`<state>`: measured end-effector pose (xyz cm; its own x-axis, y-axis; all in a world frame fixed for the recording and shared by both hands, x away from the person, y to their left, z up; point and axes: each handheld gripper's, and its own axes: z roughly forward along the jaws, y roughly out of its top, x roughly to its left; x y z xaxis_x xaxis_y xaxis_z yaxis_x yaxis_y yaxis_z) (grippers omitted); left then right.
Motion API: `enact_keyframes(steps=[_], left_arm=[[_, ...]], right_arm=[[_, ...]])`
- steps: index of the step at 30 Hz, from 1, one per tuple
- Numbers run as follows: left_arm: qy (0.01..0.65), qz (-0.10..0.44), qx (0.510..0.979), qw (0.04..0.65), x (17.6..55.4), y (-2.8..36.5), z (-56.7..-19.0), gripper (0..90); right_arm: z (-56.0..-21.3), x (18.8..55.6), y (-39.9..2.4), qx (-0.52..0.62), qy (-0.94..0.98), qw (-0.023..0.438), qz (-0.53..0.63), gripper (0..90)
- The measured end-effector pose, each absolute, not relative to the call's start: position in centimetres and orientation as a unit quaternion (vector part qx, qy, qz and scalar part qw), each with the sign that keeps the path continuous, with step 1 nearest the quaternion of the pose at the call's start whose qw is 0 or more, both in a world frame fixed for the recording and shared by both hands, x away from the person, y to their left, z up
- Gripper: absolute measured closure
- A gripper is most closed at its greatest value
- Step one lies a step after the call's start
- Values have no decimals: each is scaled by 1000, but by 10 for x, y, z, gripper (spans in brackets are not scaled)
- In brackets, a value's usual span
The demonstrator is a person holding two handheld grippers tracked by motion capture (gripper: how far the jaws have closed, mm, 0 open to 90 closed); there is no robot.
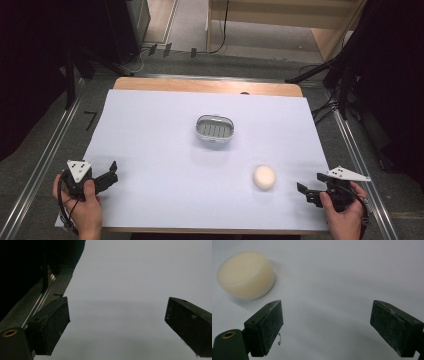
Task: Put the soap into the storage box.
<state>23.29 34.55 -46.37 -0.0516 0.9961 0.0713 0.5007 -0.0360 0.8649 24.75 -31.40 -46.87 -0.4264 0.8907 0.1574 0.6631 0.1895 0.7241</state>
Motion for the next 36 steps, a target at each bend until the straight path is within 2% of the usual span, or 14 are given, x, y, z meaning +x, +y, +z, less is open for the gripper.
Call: enact_keyframes(steps=[4,18,36], left_arm=[[619,369,619,312,237,346,-464,65],[613,372,627,304,238,343,-465,65],[610,371,633,299,239,341,-465,65]], right_arm=[[-462,252,-304,498,777,143,359,125],[-448,269,-265,458,826,108,312,126],[-443,272,-241,410,858,85,297,130]])
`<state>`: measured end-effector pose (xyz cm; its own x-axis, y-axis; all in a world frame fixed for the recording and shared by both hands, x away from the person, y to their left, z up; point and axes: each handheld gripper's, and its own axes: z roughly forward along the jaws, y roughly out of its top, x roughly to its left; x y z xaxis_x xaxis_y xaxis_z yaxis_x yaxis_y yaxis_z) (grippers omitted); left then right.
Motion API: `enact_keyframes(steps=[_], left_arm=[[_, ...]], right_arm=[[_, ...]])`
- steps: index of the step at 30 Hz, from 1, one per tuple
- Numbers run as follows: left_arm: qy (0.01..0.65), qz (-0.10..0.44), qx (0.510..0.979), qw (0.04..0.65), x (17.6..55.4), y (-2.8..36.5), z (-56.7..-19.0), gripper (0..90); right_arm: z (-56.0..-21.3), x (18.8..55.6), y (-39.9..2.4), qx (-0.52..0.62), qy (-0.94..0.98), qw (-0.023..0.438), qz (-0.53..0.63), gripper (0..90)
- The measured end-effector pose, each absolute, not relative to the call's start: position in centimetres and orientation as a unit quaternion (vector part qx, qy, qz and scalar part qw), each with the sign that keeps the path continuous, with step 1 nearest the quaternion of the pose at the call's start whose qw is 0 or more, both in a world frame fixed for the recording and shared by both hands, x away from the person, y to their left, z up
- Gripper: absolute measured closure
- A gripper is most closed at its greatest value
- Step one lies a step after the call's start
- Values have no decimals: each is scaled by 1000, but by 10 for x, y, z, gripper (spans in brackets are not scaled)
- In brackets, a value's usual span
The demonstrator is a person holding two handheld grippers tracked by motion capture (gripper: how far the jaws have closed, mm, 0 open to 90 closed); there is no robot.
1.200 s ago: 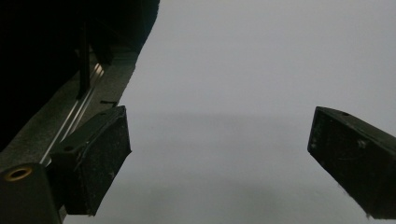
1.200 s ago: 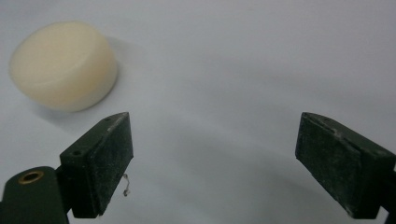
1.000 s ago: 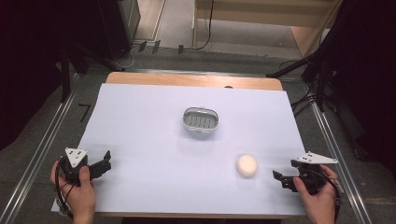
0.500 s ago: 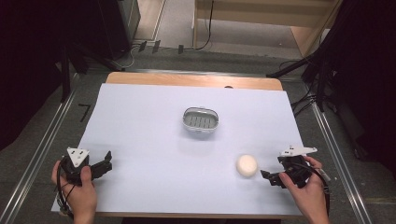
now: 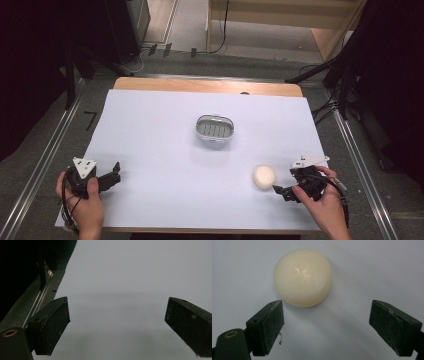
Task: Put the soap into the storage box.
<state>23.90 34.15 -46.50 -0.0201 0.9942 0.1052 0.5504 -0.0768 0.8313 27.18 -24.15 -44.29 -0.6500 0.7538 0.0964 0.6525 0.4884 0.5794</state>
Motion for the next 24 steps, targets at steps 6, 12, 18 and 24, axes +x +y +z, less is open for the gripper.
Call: enact_keyframes(steps=[6,12,18,24], left_arm=[[610,371,634,298,239,341,-465,65],[609,371,634,298,239,341,-465,65],[609,370,635,298,239,341,-465,65],[609,368,635,300,239,342,-465,65]], right_arm=[[-440,270,-233,398,865,77,296,131],[-441,273,-221,385,872,70,295,132],[-444,277,-210,383,876,68,286,149],[-445,281,-200,384,876,71,283,195]])
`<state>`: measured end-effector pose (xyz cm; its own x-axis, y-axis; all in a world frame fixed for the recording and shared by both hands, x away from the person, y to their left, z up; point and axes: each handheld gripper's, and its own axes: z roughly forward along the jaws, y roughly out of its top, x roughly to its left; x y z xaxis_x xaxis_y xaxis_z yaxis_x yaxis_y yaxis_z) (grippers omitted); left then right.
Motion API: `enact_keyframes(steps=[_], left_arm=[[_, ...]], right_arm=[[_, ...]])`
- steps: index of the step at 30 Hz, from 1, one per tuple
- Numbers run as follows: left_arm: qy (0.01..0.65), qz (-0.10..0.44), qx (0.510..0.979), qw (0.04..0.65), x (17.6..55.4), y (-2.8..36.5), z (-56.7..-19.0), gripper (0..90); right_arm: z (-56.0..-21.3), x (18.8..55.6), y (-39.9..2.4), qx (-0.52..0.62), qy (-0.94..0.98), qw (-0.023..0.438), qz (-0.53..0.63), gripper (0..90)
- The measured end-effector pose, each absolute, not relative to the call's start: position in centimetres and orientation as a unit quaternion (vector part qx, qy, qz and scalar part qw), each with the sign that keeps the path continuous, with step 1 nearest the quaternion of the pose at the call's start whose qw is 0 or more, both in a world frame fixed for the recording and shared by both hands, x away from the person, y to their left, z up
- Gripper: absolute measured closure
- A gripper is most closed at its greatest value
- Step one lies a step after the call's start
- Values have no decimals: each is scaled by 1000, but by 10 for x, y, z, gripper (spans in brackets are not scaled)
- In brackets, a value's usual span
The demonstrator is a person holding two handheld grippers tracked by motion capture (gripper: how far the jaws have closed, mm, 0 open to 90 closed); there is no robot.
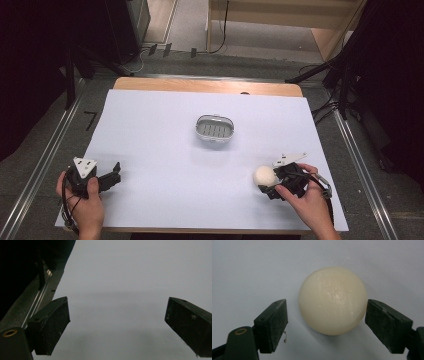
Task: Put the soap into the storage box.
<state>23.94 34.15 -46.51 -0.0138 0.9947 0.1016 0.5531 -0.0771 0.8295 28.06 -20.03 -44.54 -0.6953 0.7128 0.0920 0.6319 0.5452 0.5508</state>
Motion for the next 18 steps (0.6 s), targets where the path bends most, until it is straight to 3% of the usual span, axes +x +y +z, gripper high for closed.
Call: enact_keyframes(steps=[18], left_arm=[[609,365,636,301,240,342,-465,65]], right_arm=[[-453,288,-190,402,874,80,260,243]])
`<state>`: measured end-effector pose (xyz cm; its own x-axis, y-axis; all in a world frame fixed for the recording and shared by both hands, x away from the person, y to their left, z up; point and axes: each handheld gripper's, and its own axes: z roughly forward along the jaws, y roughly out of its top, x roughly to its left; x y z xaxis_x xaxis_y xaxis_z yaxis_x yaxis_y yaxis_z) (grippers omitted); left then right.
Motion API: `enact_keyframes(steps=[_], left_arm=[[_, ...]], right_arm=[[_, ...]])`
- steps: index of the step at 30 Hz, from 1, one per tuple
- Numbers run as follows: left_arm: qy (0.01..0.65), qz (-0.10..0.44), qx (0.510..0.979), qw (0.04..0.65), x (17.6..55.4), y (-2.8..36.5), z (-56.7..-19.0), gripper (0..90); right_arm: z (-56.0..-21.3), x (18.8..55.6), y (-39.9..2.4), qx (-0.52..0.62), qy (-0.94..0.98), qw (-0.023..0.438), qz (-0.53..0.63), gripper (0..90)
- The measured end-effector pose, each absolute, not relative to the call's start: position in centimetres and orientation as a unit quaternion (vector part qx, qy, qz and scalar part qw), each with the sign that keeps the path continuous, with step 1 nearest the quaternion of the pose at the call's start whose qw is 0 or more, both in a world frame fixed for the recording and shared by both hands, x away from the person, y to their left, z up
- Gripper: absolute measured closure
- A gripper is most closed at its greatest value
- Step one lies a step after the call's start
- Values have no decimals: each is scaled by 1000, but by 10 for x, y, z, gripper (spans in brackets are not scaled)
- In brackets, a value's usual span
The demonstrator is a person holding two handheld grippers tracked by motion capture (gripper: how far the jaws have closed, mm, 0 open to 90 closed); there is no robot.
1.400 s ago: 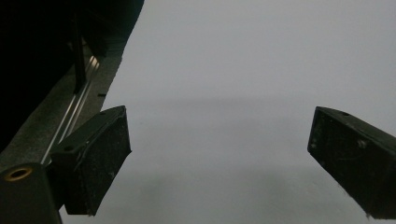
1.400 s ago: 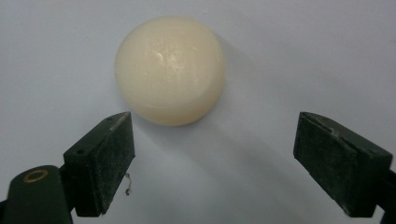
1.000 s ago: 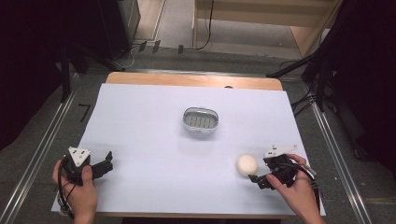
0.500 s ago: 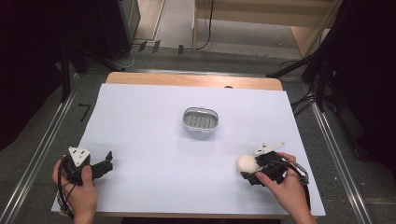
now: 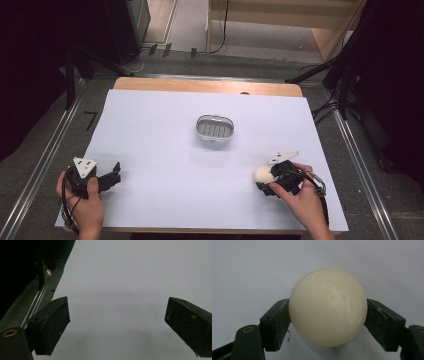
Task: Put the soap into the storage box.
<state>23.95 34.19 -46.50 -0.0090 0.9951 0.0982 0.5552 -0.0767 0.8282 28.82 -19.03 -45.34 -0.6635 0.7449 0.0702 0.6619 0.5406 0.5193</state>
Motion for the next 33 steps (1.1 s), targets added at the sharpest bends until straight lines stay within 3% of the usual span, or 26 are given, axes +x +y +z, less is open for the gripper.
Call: enact_keyframes(steps=[33], left_arm=[[611,363,635,302,240,342,-465,65]], right_arm=[[-439,298,-179,401,874,83,261,254]])
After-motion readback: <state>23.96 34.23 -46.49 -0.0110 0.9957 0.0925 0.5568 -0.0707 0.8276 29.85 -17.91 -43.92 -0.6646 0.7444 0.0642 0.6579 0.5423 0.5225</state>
